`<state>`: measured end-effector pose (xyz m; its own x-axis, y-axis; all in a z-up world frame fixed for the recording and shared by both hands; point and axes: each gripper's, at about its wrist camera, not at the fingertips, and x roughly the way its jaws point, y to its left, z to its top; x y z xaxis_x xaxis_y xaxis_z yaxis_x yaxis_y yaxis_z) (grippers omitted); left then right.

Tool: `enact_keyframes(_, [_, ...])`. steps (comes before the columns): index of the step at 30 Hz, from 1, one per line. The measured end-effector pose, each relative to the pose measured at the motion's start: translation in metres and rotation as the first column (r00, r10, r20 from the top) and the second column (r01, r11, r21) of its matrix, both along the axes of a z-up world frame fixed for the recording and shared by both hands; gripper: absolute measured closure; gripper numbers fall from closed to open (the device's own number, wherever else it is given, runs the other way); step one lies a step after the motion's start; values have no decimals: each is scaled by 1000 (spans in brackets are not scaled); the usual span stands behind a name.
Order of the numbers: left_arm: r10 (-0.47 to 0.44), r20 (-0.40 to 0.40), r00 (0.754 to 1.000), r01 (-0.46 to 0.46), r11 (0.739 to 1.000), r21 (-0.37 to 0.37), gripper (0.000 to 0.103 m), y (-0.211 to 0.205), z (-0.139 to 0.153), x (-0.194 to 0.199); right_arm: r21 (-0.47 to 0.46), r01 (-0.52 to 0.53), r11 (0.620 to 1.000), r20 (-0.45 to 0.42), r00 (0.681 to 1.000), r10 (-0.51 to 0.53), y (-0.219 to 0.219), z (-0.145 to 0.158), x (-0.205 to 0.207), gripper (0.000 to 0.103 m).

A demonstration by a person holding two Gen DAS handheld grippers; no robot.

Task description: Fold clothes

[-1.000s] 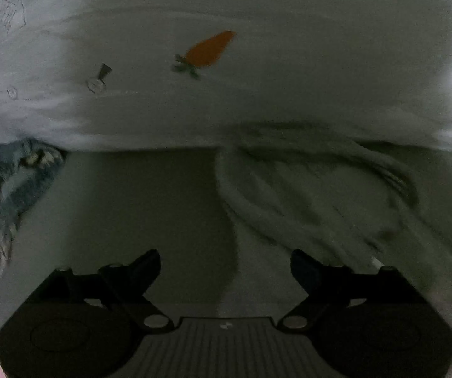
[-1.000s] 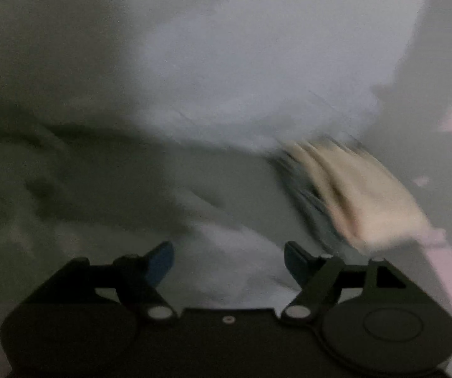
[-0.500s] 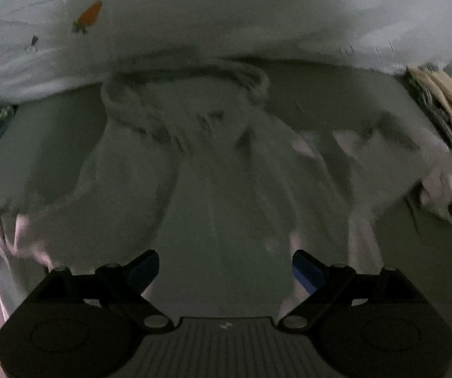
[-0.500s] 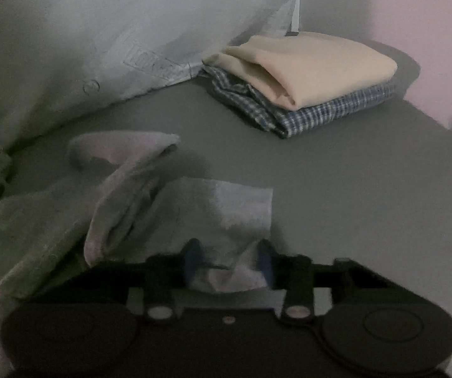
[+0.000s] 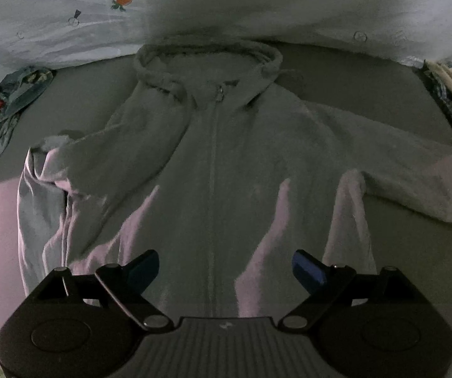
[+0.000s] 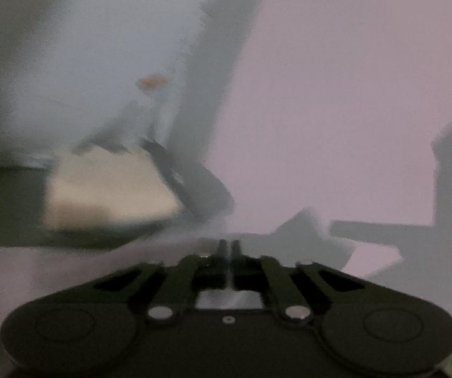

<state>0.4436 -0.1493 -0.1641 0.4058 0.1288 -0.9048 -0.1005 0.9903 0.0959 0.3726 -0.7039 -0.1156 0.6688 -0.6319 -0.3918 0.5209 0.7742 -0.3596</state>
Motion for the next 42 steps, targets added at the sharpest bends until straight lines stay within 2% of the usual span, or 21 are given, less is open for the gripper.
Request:
enact_keyframes(4, [0, -14, 1000, 0, 1000, 31, 11, -8, -5, -5, 67, 89, 994, -113, 990, -81, -35, -32, 5, 102])
enact_keyframes(7, [3, -19, 1000, -2, 999, 55, 11, -12, -6, -8, 176, 91, 980, -93, 993, -75, -28, -41, -7, 96])
enact_keyframes(12, [46, -45, 998, -44, 999, 31, 11, -8, -8, -15, 339, -43, 940, -109, 990, 84, 28, -72, -8, 67])
enact_keyframes(14, [60, -33, 998, -61, 998, -21, 11, -3, -6, -22, 441, -129, 888, -101, 976, 193, 61, -82, -9, 61])
enact_keyframes(15, [51, -11, 999, -52, 996, -68, 11, 0, -4, -28, 494, -180, 851, -84, 964, 253, 76, -85, -10, 48])
enact_keyframes(16, [40, 13, 999, -38, 993, -116, 11, 4, 0, -36, 533, -229, 815, -67, 948, 311, 94, -88, -11, 40])
enact_keyframes(17, [29, 36, 999, -23, 986, -163, 11, 7, 3, -43, 557, -276, 783, -59, 928, 369, 114, -91, -11, 37])
enact_keyframes(18, [25, 55, 998, -15, 983, -181, 11, 10, 5, -50, 580, -321, 749, -49, 904, 426, 135, -94, -12, 31])
enact_keyframes(21, [34, 73, 997, -26, 992, -120, 12, 13, 6, -61, 644, -427, 634, -33, 813, 581, 196, -102, -11, 15])
enact_keyframes(22, [50, 67, 997, -44, 995, -89, 12, 16, 5, -63, 660, -452, 600, -35, 780, 625, 216, -104, -11, 2])
enact_keyframes(24, [97, 56, 994, -95, 995, -39, 13, 25, 2, -66, 666, -498, 556, -46, 717, 696, 250, -106, -9, 1])
enact_keyframes(26, [166, 52, 985, -164, 986, -44, 13, 42, 3, -72, 649, -535, 541, -69, 666, 742, 274, -105, -8, 0])
enact_keyframes(27, [201, 53, 978, -199, 979, -41, 13, 53, 4, -76, 635, -551, 541, -85, 646, 758, 286, -105, -8, 0])
enact_keyframes(29, [264, 60, 963, -263, 965, -22, 13, 74, 6, -84, 581, -572, 578, -131, 636, 761, 301, -108, -8, 0])
enact_keyframes(32, [332, 55, 942, -335, 941, 55, 18, 109, 2, -97, 515, -602, 611, -175, 623, 762, 315, -113, -8, 0])
enact_keyframes(34, [385, 45, 922, -388, 916, 107, 24, 136, -3, -107, 506, -596, 623, -165, 643, 748, 314, -114, -4, 0])
enact_keyframes(36, [458, 33, 888, -457, 875, 161, 43, 164, -11, -115, 499, -585, 639, -169, 658, 734, 311, -112, -13, 0])
enact_keyframes(37, [485, 20, 874, -481, 861, 163, 44, 179, -16, -118, 500, -571, 651, -174, 670, 721, 313, -112, -11, 0])
enact_keyframes(40, [506, 2, 862, -505, 860, 66, 45, 220, -26, -123, 504, -508, 698, -191, 723, 664, 320, -110, -13, 0])
enact_keyframes(41, [499, -2, 866, -499, 866, 24, 45, 233, -30, -122, 505, -484, 715, -196, 742, 641, 322, -109, -14, 0])
enact_keyframes(42, [465, -24, 885, -466, 885, -23, 44, 242, -37, -117, 505, -459, 731, -201, 761, 617, 325, -108, -14, 0])
